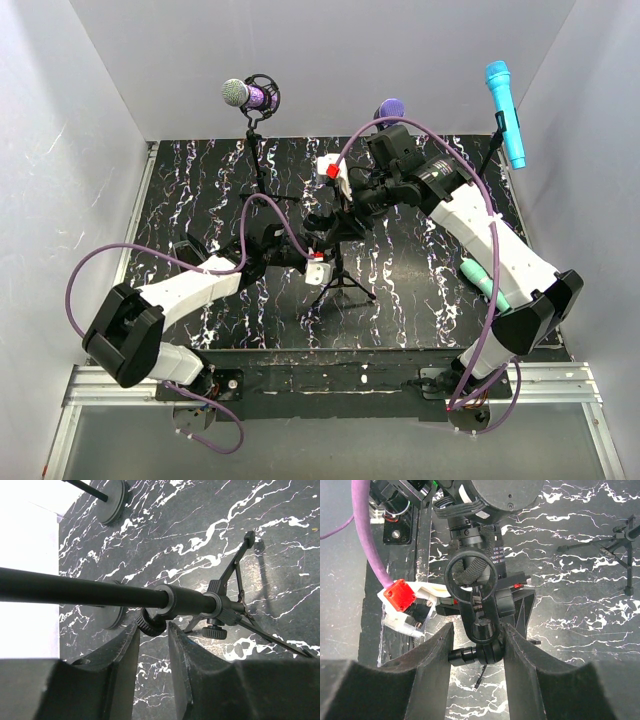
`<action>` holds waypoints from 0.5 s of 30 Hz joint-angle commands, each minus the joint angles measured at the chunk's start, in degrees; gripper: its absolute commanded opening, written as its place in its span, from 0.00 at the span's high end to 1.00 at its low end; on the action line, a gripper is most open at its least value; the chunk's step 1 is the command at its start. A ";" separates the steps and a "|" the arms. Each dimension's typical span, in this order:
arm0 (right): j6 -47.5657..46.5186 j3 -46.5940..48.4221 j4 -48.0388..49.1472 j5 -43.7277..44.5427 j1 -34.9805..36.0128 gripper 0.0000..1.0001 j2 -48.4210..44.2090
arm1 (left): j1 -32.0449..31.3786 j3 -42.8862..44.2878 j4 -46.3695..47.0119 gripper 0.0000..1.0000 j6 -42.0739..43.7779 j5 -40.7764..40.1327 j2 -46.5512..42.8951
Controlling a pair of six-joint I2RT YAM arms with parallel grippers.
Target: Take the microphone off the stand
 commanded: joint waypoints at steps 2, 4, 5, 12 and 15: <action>0.34 2.70 0.47 -1.93 0.00 0.96 0.82 | -0.21 1.83 0.56 0.75 1.83 3.15 0.61; 0.25 2.79 0.38 -1.84 -0.08 0.97 0.90 | -0.21 2.01 0.56 0.79 1.57 3.15 0.61; 0.17 2.88 0.38 -1.92 -0.26 0.97 0.99 | -0.30 2.18 0.30 0.80 1.39 3.06 0.61; -0.27 4.72 0.64 -2.80 -1.14 0.97 2.57 | -0.21 3.50 -6.64 0.99 -0.45 0.34 -1.76; -1.07 7.26 0.56 -3.94 -1.14 0.97 4.32 | -0.21 2.36 -7.70 1.00 -2.91 -1.33 -5.01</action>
